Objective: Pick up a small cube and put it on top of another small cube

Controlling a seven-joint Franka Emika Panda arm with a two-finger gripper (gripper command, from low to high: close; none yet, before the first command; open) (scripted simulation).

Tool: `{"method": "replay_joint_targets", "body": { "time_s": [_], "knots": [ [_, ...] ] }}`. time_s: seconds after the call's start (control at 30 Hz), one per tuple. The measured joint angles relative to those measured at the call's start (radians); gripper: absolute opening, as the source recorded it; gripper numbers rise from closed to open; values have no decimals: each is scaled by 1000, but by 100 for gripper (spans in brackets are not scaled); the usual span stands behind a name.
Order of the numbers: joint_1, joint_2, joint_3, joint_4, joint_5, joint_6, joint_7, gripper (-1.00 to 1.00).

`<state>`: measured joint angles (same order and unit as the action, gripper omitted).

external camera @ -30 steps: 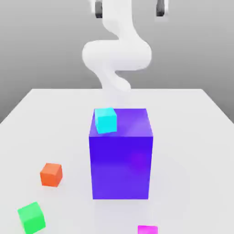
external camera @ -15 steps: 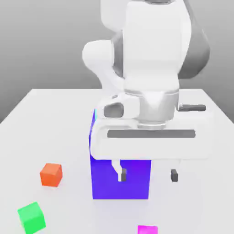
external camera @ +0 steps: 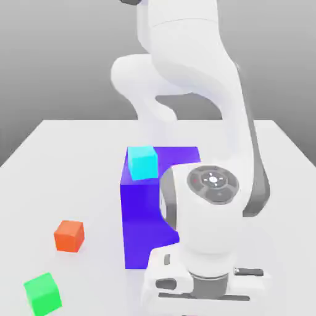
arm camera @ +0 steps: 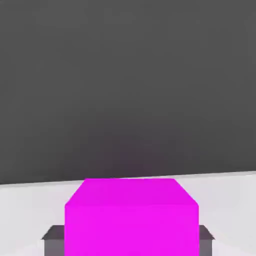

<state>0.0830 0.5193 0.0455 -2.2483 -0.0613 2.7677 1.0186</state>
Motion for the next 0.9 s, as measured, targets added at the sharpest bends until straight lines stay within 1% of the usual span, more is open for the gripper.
{"method": "replay_joint_targets", "body": {
  "time_s": [0.07, 0.2, 0.3, 0.5, 0.6, 0.63, 0.83, 0.9],
  "knots": [
    [0, 1, 0, 0, 0, 0, 0, -100],
    [-9, -121, 11, -27, 14, -95, -10, -100],
    [-86, -183, -36, -49, 38, -135, -50, -100],
    [-261, -271, -153, -99, 102, -174, -149, -100],
    [-351, -203, -184, -93, 154, -115, -210, -100],
    [-365, -171, -180, -90, 167, -86, -221, 100],
    [-373, -155, -179, -89, 172, -71, -226, 100],
    [-368, -188, -189, -91, 164, -102, -221, 100]
  ]
}}
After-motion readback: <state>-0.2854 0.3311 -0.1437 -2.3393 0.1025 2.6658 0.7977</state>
